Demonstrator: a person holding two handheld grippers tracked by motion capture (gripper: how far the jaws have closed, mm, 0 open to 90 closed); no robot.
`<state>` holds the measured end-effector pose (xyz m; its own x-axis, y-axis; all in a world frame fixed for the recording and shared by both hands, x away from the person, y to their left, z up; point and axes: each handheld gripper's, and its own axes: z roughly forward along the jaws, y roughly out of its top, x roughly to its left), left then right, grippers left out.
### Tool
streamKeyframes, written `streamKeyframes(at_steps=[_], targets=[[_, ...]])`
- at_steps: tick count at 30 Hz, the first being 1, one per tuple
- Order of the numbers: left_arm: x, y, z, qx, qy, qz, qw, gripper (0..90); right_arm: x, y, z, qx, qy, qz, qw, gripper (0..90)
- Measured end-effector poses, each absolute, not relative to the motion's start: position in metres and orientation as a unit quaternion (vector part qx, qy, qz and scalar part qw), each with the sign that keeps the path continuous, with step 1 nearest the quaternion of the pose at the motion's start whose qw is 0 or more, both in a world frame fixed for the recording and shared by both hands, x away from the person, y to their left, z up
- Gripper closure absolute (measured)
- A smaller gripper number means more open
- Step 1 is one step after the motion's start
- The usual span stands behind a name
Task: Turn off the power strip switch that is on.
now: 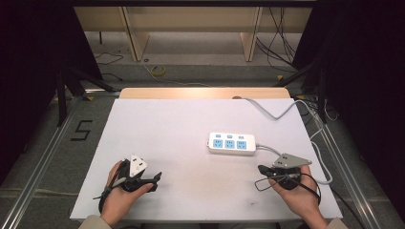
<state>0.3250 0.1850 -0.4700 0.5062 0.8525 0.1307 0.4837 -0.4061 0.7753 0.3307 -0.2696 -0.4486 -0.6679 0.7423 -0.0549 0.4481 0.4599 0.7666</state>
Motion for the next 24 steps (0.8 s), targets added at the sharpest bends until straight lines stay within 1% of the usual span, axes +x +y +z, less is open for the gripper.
streamKeyframes(at_steps=[24], targets=[[0.3251, 0.1845, -0.4704, 0.796, 0.419, 0.266, 0.346, 18.7, 0.3396, -0.2647, -0.4435, 0.362, 0.833, 0.371, 0.193, 90.0]])
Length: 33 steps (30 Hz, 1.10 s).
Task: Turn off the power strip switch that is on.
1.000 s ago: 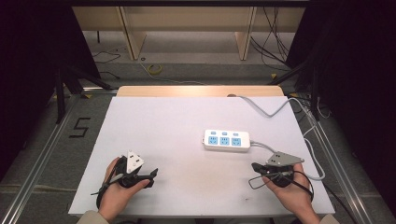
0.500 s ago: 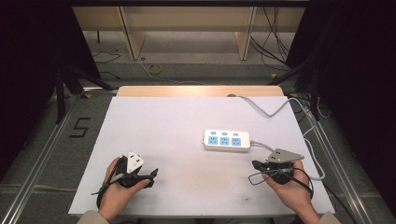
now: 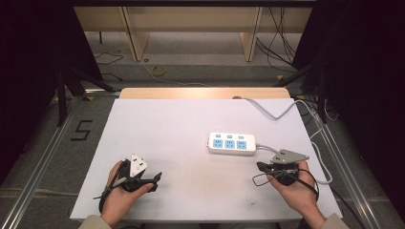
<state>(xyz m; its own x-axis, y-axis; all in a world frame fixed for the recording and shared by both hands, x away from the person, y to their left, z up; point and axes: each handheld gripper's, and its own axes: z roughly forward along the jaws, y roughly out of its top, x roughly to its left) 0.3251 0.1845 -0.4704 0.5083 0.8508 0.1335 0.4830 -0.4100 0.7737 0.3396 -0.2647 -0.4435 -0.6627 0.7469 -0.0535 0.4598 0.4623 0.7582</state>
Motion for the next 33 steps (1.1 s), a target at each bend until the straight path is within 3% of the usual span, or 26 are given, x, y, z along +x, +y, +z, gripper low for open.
streamKeyframes(at_steps=[33], targets=[[0.325, 0.183, -0.470, 0.799, 0.415, 0.265, 0.345, 18.8, 0.358, -0.259, -0.437, 0.373, 0.831, 0.365, 0.192, 90.0]])
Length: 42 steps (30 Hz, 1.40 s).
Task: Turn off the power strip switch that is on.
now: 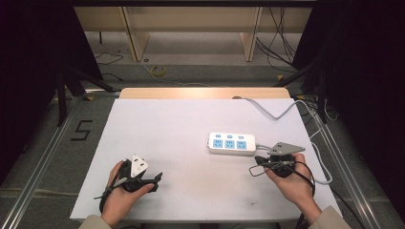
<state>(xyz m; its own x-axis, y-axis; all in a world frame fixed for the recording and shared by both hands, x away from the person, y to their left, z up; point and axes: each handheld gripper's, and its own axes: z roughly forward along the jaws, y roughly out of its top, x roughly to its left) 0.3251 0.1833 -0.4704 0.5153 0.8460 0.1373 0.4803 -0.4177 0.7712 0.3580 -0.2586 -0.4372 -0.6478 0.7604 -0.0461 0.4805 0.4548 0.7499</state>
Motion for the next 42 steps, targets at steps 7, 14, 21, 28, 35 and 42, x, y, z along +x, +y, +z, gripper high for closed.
streamKeyframes(at_steps=[7, 14, 21, 28, 35, 42], targets=[[0.325, 0.183, -0.471, 0.799, 0.416, 0.265, 0.346, 18.8, 0.363, -0.257, -0.437, 0.376, 0.832, 0.362, 0.190, 90.0], [0.325, 0.183, -0.470, 0.799, 0.415, 0.265, 0.345, 18.9, 0.368, -0.254, -0.435, 0.378, 0.832, 0.360, 0.189, 90.0], [0.325, 0.183, -0.470, 0.799, 0.414, 0.266, 0.345, 18.9, 0.372, -0.253, -0.434, 0.378, 0.832, 0.358, 0.189, 90.0], [0.325, 0.183, -0.471, 0.799, 0.414, 0.267, 0.346, 18.9, 0.375, -0.250, -0.431, 0.377, 0.833, 0.358, 0.190, 90.0], [0.325, 0.183, -0.471, 0.799, 0.414, 0.267, 0.346, 18.9, 0.378, -0.248, -0.430, 0.379, 0.834, 0.354, 0.189, 90.0], [0.325, 0.183, -0.470, 0.799, 0.414, 0.266, 0.345, 19.0, 0.383, -0.246, -0.428, 0.379, 0.833, 0.355, 0.192, 90.0]])
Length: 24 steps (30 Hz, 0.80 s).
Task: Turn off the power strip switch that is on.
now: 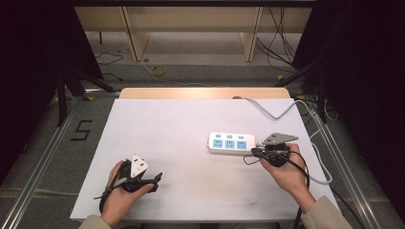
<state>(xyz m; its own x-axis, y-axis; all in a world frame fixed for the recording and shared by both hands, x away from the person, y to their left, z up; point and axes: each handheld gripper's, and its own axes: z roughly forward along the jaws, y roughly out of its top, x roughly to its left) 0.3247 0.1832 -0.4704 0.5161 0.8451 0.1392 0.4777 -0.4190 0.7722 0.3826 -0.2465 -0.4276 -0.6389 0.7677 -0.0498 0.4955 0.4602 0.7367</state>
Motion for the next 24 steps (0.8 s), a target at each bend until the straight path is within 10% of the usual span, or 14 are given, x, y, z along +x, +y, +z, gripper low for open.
streamKeyframes(at_steps=[24], targets=[[0.325, 0.183, -0.470, 0.799, 0.414, 0.265, 0.346, 19.0, 0.396, -0.241, -0.426, 0.385, 0.833, 0.349, 0.188, 90.0]])
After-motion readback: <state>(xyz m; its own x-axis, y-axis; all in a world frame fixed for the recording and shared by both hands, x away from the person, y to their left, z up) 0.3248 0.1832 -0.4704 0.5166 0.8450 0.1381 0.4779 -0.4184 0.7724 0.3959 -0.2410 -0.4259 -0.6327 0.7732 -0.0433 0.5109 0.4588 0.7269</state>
